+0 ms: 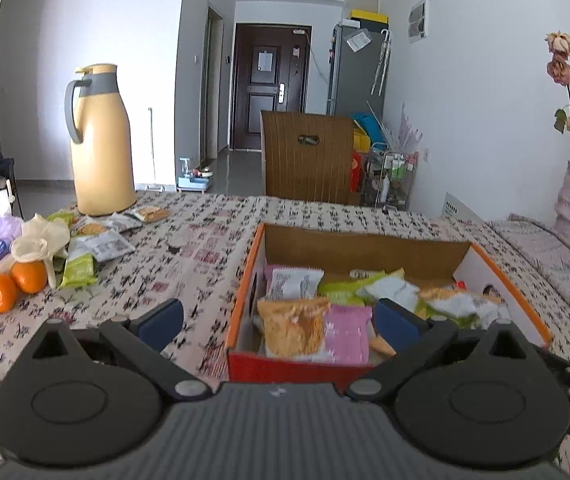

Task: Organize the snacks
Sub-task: 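Withdraw both grippers from the box toward the remaining packets, then lower the right gripper onto another cracker packet and grasp it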

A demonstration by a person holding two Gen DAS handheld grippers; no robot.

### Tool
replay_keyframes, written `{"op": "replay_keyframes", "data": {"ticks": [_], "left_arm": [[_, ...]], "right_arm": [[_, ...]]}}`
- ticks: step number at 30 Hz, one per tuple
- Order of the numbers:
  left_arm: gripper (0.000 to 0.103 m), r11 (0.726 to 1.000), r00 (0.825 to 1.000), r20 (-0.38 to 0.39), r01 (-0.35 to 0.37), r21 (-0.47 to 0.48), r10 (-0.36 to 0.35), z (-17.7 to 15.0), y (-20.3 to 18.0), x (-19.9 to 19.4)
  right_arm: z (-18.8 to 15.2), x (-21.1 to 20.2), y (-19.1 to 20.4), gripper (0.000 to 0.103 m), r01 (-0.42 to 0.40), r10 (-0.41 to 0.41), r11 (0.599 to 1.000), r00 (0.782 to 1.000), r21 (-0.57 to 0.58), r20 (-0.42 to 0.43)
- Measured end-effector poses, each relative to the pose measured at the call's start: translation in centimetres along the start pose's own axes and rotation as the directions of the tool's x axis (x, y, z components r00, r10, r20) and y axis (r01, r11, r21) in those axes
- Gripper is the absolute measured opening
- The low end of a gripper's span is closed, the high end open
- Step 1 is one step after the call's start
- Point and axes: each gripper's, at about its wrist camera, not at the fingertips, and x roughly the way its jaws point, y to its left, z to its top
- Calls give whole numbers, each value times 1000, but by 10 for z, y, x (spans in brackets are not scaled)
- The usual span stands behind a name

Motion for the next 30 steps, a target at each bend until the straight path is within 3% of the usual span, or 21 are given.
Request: {"op": "replay_keyframes", "data": {"ticks": [16,30], "left_arm": [[103,999,991,-132,9,50,-3,-59,13,6],[103,1000,989,-148,14,2,-13,-73,25,17]], "right_arm": [[-46,-6,-12,103,-1,3,1000,990,14,-141],[-55,6,-10,103,23,-25,1000,978,-9,-209]]}}
